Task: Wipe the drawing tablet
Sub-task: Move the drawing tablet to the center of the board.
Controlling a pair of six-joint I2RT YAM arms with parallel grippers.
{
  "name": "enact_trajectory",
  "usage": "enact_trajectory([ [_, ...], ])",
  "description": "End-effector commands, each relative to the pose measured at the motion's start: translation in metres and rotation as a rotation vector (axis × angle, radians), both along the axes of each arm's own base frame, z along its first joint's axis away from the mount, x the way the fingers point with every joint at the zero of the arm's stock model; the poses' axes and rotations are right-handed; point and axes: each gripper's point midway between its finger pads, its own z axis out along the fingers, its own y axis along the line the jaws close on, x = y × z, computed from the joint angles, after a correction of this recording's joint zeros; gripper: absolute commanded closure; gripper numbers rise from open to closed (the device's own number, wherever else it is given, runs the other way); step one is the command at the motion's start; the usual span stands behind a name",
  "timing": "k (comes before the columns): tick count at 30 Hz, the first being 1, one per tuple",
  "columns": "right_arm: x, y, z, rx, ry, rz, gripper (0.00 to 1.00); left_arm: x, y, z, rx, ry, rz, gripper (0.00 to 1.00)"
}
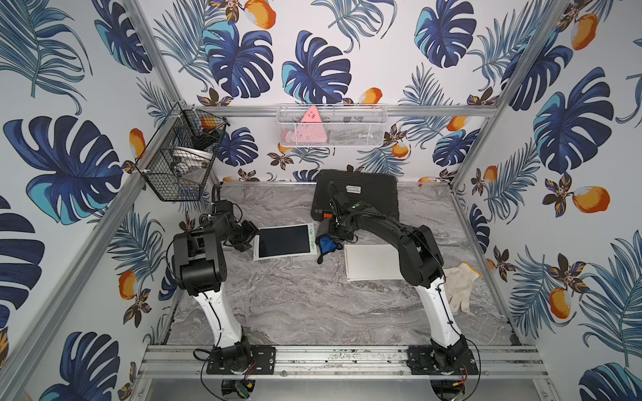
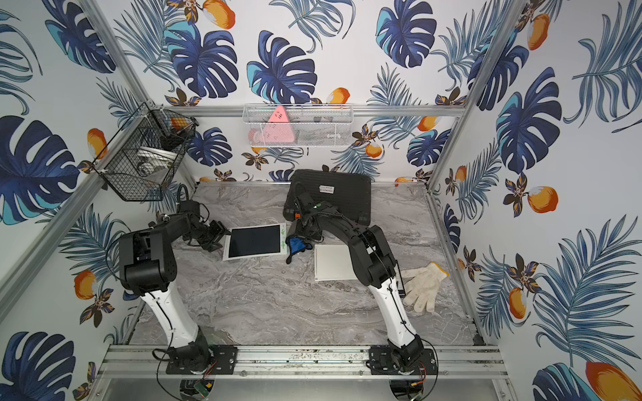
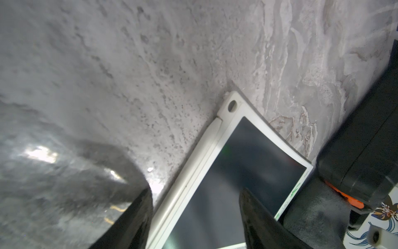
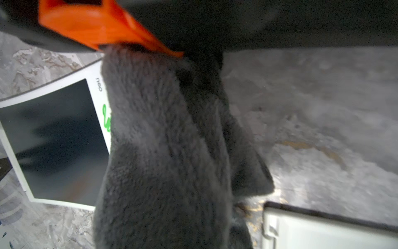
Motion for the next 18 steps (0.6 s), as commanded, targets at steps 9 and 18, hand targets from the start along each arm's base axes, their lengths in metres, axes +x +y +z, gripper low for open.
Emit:
enact_trajectory([
  [9, -0.020, -0.087, 0.053, -0.294, -0.099, -0.047, 0.27, -0.019, -0.002, -0.011, 0.019, 0.043, -0.021, 0.32],
  [18, -0.027, -0.063, 0.113, -0.288, -0.286, -0.028, 0.12, -0.026, -0.005, -0.011, 0.017, 0.053, -0.022, 0.32],
])
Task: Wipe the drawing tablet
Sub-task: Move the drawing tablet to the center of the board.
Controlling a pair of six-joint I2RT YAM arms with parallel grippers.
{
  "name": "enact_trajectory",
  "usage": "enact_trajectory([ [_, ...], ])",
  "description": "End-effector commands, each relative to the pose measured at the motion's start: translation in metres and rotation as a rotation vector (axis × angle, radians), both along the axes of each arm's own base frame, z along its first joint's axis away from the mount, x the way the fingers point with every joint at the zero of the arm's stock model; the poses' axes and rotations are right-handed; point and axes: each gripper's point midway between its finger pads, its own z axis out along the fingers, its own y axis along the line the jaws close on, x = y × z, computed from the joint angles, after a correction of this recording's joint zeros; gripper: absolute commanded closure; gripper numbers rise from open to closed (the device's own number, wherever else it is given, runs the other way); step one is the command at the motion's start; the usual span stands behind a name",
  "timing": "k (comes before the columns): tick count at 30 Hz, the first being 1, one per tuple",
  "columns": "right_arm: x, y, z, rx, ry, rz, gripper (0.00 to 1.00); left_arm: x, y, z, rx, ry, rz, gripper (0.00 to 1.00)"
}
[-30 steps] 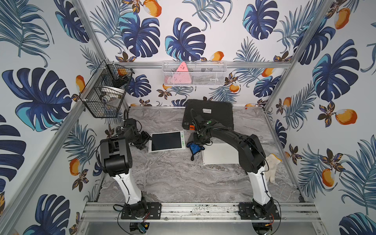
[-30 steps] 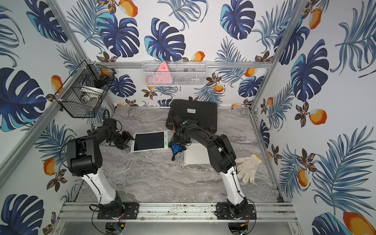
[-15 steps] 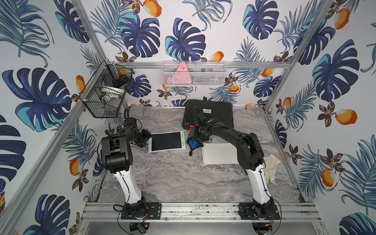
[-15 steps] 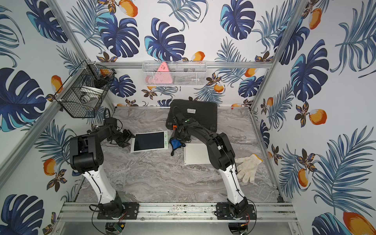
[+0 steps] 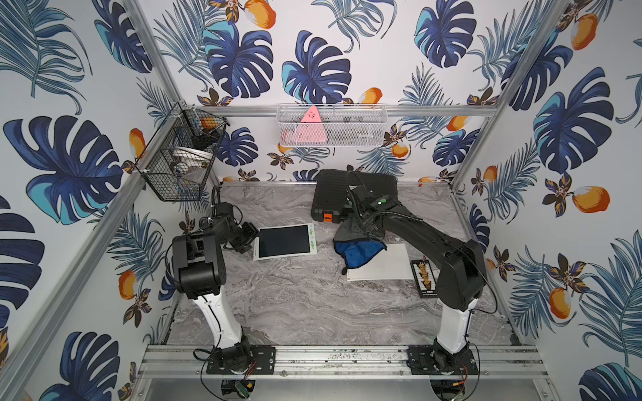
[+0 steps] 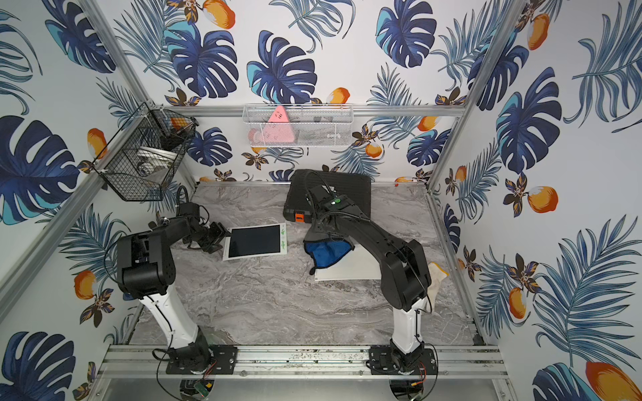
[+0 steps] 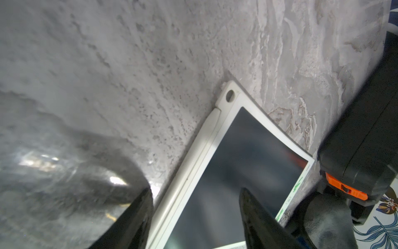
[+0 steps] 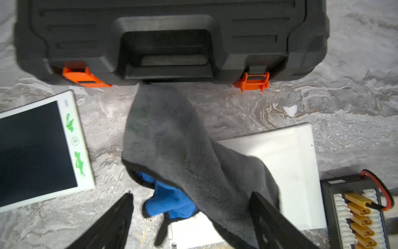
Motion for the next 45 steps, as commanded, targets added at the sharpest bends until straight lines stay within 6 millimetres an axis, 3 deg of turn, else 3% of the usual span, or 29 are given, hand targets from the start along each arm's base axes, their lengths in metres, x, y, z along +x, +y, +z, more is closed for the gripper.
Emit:
enact_trajectory([
  [1, 0.004, 0.034, -0.001, -0.005, -0.017, 0.072, 0.12, -0.019, -0.001, -0.011, 0.004, 0.086, 0.000, 0.32],
  [3, 0.003, 0.062, -0.028, 0.033, 0.065, 0.127, 0.13, -0.017, -0.001, -0.010, 0.002, 0.080, 0.000, 0.32],
  [7, 0.012, 0.116, -0.063, 0.161, 0.151, 0.221, 0.18, -0.013, -0.001, -0.011, -0.004, 0.077, -0.008, 0.32],
  [13, 0.037, 0.147, -0.095, 0.284, 0.183, 0.230, 0.21, -0.005, -0.006, -0.016, -0.026, 0.072, -0.035, 0.31],
  [21, 0.046, 0.160, -0.132, 0.329, 0.232, 0.202, 0.21, -0.009, -0.014, -0.027, -0.034, 0.096, -0.046, 0.31],
  [31, 0.028, 0.175, -0.160, 0.422, 0.327, 0.206, 0.23, -0.017, -0.027, -0.033, -0.058, 0.109, -0.068, 0.31],
  [36, 0.010, 0.181, -0.155, 0.460, 0.366, 0.252, 0.24, -0.035, -0.039, -0.034, -0.070, 0.141, -0.051, 0.32],
  [40, -0.016, 0.185, -0.147, 0.483, 0.401, 0.317, 0.25, -0.055, -0.047, -0.031, -0.059, 0.164, -0.048, 0.32],
  [45, -0.053, 0.170, -0.144, 0.457, 0.448, 0.355, 0.26, -0.088, -0.054, -0.027, -0.024, 0.226, -0.031, 0.31],
])
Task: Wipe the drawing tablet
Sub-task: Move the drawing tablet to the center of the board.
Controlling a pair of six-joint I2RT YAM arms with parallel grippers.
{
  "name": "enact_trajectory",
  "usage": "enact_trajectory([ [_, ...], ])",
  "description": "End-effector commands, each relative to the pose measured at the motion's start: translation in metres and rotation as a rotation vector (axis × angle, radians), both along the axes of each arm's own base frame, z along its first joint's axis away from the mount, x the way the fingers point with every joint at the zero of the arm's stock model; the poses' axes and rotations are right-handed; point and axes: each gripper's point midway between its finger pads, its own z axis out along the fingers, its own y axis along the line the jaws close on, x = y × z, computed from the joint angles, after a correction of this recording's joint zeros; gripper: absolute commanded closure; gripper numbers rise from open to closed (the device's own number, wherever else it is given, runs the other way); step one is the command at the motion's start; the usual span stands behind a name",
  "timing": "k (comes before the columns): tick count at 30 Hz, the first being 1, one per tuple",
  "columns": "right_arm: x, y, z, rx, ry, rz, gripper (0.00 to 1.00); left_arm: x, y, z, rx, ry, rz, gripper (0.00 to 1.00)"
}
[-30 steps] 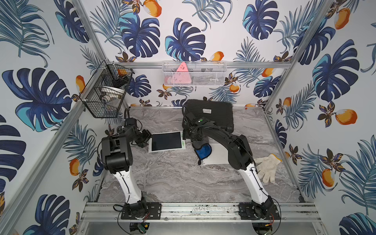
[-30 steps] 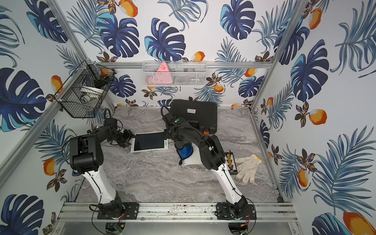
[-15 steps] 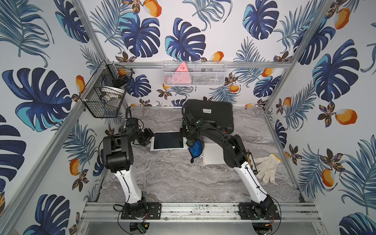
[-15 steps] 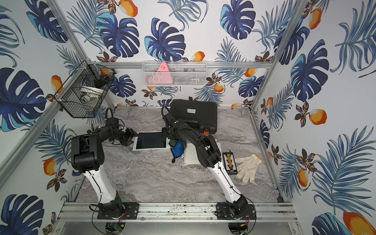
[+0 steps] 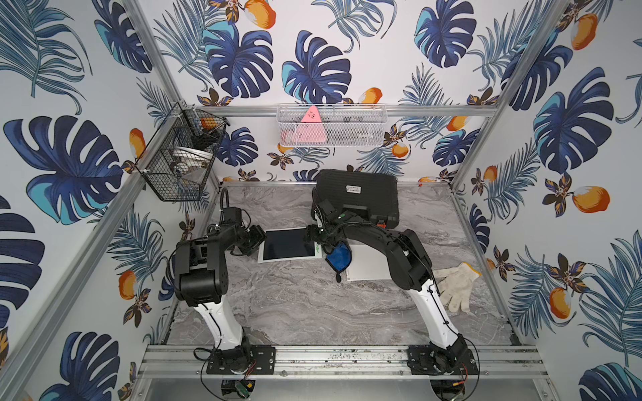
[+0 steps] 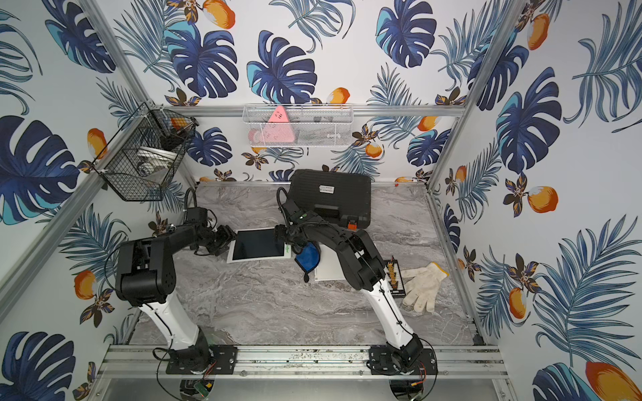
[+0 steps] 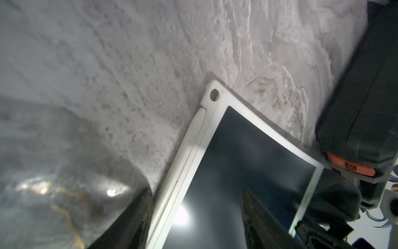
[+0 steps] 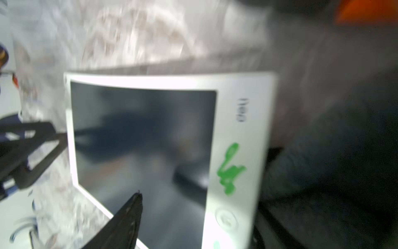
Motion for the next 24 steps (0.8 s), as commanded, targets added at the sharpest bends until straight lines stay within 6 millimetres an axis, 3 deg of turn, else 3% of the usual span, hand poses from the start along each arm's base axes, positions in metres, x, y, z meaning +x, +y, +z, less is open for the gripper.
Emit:
enact_trajectory([
  [1, -0.058, -0.010, -0.016, -0.014, 0.194, 0.076, 0.26, -0.076, -0.017, -0.021, -0.034, 0.293, 0.050, 0.31],
  [6, -0.089, -0.035, -0.012, -0.036, 0.234, 0.091, 0.26, -0.121, -0.021, -0.015, 0.026, 0.343, 0.090, 0.32],
  [13, -0.151, -0.055, -0.010, -0.072, 0.284, 0.134, 0.27, -0.174, -0.030, -0.003, 0.112, 0.375, 0.088, 0.31],
  [17, -0.175, -0.069, -0.007, -0.071, 0.290, 0.117, 0.27, -0.200, -0.039, -0.008, 0.092, 0.386, 0.097, 0.31],
  [21, -0.181, -0.081, 0.001, -0.093, 0.255, 0.108, 0.27, -0.198, -0.048, -0.003, 0.094, 0.353, 0.052, 0.32],
  [24, -0.172, -0.090, 0.027, -0.119, 0.171, 0.100, 0.27, -0.192, -0.048, 0.009, 0.113, 0.339, 0.025, 0.32],
])
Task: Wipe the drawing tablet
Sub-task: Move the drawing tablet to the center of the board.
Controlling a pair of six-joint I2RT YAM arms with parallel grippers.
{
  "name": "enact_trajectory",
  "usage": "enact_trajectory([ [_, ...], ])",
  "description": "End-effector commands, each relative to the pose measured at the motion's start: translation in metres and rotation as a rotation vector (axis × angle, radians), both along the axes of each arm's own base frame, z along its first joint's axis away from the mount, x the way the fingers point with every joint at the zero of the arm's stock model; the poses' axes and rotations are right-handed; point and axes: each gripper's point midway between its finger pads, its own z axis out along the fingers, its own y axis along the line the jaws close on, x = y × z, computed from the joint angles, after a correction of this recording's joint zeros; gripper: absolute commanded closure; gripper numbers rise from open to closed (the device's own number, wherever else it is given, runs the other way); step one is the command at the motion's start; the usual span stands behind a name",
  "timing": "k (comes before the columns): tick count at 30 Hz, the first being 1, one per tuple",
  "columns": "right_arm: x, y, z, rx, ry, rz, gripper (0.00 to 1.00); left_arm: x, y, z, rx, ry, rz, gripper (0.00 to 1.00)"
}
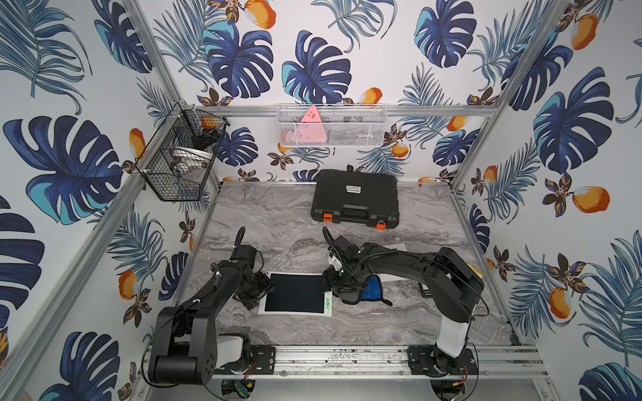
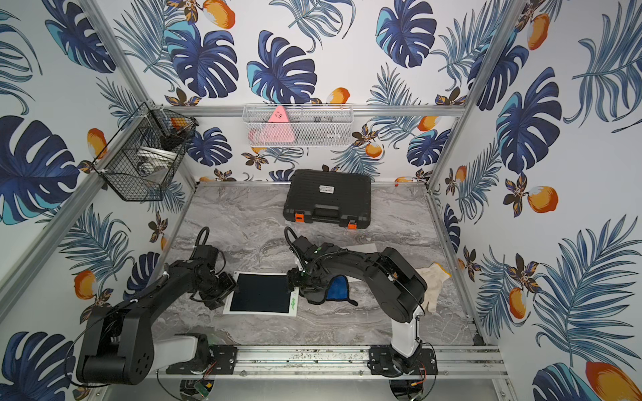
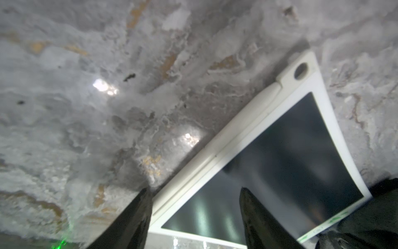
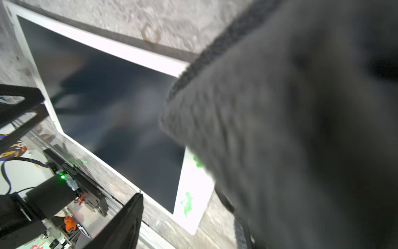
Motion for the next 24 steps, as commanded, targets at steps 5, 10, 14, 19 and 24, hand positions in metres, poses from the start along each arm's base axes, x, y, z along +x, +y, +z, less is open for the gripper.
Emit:
enact_trajectory([
  [5, 0.021, -0.056, 0.055, -0.165, -0.233, -0.124, 0.28, 0.013, 0.001, 0.025, 0.060, -0.031, -0.074, 0.32],
  [10, 0.015, -0.100, 0.046, -0.353, -0.237, -0.212, 0.27, 0.021, 0.001, 0.030, 0.078, -0.054, -0.109, 0.31],
  [14, 0.014, -0.103, 0.030, -0.386, -0.208, -0.270, 0.23, 0.020, -0.001, 0.023, 0.067, -0.039, -0.126, 0.31],
  [19, 0.030, -0.080, 0.017, -0.424, -0.252, -0.218, 0.22, 0.020, 0.000, 0.013, 0.073, -0.022, -0.140, 0.31],
  [24, 0.026, -0.056, -0.005, -0.441, -0.218, -0.172, 0.22, 0.022, 0.004, 0.004, 0.078, 0.003, -0.138, 0.32],
])
